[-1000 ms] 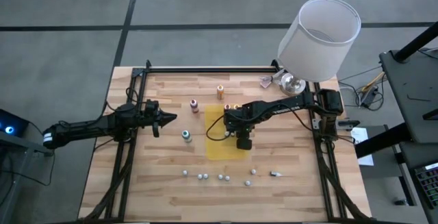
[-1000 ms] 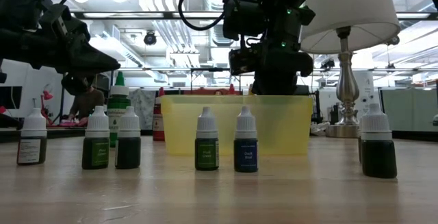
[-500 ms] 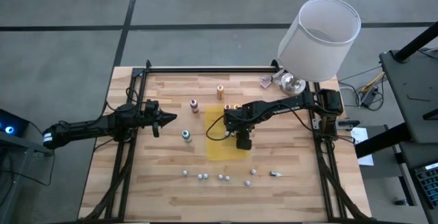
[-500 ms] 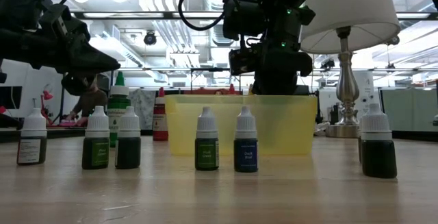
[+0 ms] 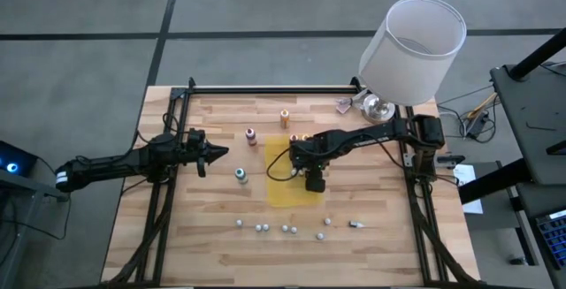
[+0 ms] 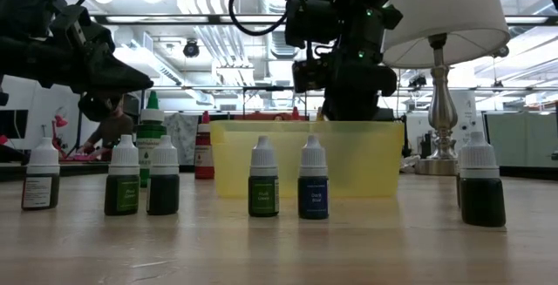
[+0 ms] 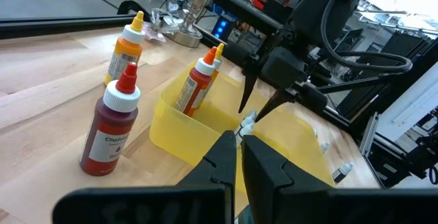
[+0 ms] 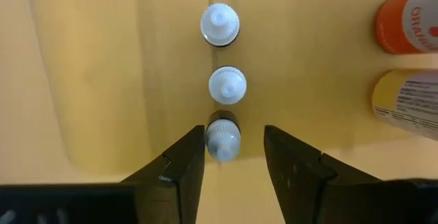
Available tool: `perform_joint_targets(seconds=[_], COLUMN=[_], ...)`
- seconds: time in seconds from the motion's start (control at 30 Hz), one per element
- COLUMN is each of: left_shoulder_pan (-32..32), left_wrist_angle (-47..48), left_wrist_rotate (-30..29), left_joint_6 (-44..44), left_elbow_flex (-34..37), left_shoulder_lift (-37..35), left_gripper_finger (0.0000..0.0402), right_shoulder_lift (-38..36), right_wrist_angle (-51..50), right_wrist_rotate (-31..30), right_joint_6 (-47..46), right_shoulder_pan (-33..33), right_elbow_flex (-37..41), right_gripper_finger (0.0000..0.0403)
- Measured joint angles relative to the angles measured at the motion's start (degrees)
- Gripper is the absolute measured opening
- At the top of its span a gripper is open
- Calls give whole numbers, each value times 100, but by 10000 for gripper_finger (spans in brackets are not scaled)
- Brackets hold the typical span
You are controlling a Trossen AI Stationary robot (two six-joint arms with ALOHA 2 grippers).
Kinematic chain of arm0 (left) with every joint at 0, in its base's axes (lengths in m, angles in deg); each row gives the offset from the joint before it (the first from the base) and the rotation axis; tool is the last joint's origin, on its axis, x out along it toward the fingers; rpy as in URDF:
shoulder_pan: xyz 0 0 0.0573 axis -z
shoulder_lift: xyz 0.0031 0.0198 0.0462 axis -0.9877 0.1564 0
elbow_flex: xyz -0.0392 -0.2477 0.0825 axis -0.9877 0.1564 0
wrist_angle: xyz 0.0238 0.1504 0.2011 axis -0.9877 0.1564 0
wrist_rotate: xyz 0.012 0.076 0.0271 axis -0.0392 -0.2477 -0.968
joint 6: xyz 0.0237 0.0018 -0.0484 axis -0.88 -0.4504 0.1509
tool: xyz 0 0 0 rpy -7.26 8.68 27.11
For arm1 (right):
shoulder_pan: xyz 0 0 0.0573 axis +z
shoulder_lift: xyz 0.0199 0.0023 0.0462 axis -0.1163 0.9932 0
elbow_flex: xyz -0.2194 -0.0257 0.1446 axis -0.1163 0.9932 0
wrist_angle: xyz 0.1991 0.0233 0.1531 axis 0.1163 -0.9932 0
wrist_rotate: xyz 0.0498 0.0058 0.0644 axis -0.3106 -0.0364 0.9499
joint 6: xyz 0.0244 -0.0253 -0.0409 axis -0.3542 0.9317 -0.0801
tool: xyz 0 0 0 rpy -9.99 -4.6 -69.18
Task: Pick & Place food coloring
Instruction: Put the right small black food coloring bottle into the bin, then put the small red food coloring bottle into the bin
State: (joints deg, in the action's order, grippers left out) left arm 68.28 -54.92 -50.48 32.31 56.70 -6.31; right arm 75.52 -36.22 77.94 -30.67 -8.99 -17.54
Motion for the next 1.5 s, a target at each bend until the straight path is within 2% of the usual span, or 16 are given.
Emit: perform_joint_targets(seconds=[0.4,0.6,0.97,1.33,1.5], left_shoulder_pan=[1,1,-1,0,-1], left_wrist_angle=[2,0,-2,-2,-1], left_wrist_rotate=[-1,0,1,0,2], left_joint_6=[0,0,0,0,1], left_elbow_flex=[0,0,0,0,0], left_shoulder_lift=[-2,2,22,35,35], left_gripper_finger=[0,0,0,0,0], right_shoulder_lift=[-253,-673,-1453,-1810,-2018], right_wrist_angle=[-185,-303,-782,-856,-850], right_wrist_rotate=[0,1,4,15,67], right_joint_6=[-2,-123,-105,-92,-8], right_shoulder_pan=[4,62,321,598,873], right_elbow_flex=[-2,-17,-22,-22,-22], right_gripper_finger=[146,146,147,147,165])
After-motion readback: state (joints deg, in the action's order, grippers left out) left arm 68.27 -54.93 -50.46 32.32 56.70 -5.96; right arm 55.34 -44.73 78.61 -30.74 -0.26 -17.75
